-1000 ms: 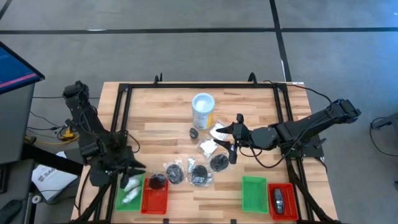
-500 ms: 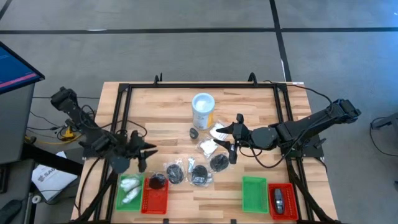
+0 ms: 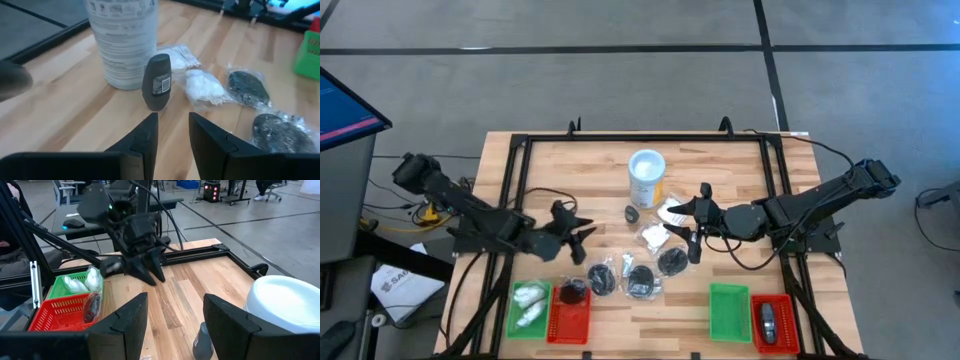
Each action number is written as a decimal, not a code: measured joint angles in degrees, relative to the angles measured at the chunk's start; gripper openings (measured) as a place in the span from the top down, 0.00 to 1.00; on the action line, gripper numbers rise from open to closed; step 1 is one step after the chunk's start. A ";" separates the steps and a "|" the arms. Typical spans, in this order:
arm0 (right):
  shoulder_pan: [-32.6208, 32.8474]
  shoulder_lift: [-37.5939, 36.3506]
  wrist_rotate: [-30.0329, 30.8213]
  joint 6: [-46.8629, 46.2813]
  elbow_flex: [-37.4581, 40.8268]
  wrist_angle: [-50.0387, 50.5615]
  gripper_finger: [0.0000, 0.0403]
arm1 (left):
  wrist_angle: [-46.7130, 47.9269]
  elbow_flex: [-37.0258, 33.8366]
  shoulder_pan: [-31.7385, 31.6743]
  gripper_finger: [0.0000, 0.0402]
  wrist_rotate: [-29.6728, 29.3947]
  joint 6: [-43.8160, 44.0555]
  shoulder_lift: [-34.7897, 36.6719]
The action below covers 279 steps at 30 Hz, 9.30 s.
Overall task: Pick & Place Travel size toiletries
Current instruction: Put the deodorant into the right red bin
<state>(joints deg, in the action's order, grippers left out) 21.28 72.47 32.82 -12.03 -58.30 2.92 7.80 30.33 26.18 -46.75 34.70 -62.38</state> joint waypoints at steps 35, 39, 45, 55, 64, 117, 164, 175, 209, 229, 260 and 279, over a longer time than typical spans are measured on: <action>0.02 0.00 0.00 0.00 0.00 0.11 0.55 | -41.94 0.00 -15.04 0.50 6.61 -10.71 -26.17; 0.02 0.00 -0.02 0.00 0.00 0.09 0.55 | -44.18 0.00 -15.96 0.50 6.44 -10.92 -28.36; 0.02 0.00 0.00 0.00 0.00 0.09 0.55 | -47.35 0.00 -16.60 0.50 6.26 -10.22 -31.52; 0.02 0.00 -0.01 0.00 0.00 0.11 0.55 | -53.39 0.91 -16.57 0.50 6.33 -10.80 -36.15; 0.02 0.02 0.00 -0.02 1.81 -0.17 0.55 | -54.25 6.41 -16.57 0.50 6.64 -14.55 -41.34; 0.02 0.02 0.00 -0.04 1.81 -0.33 0.55 | -54.91 9.66 -19.56 0.40 11.25 -19.46 -44.17; 0.07 0.02 0.00 -0.04 1.86 0.09 0.55 | -55.19 12.39 -18.00 0.54 11.79 -19.41 -45.02; 0.07 0.02 0.00 -0.04 1.86 0.07 0.55 | -51.67 12.41 -14.84 0.54 11.72 -19.44 -30.18; -1.30 2.81 0.00 -0.01 1.81 -2.46 0.55 | -52.97 14.77 -14.67 0.54 16.66 -17.75 -20.53; -2.14 8.71 -0.29 4.94 1.36 -6.16 0.55 | -52.34 18.78 -14.19 0.54 17.35 -18.06 -25.54; -6.24 12.83 -3.25 1.89 1.31 -13.02 0.43 | -52.09 18.53 -14.06 0.54 16.24 -19.49 -25.62; -7.31 12.90 -4.70 1.91 1.29 -16.45 0.36 | -52.36 18.71 -14.04 0.54 16.23 -19.48 -25.58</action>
<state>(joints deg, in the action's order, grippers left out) 13.97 85.36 28.12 -10.12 -57.01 -13.54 -44.56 49.04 12.14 -30.52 15.22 -87.96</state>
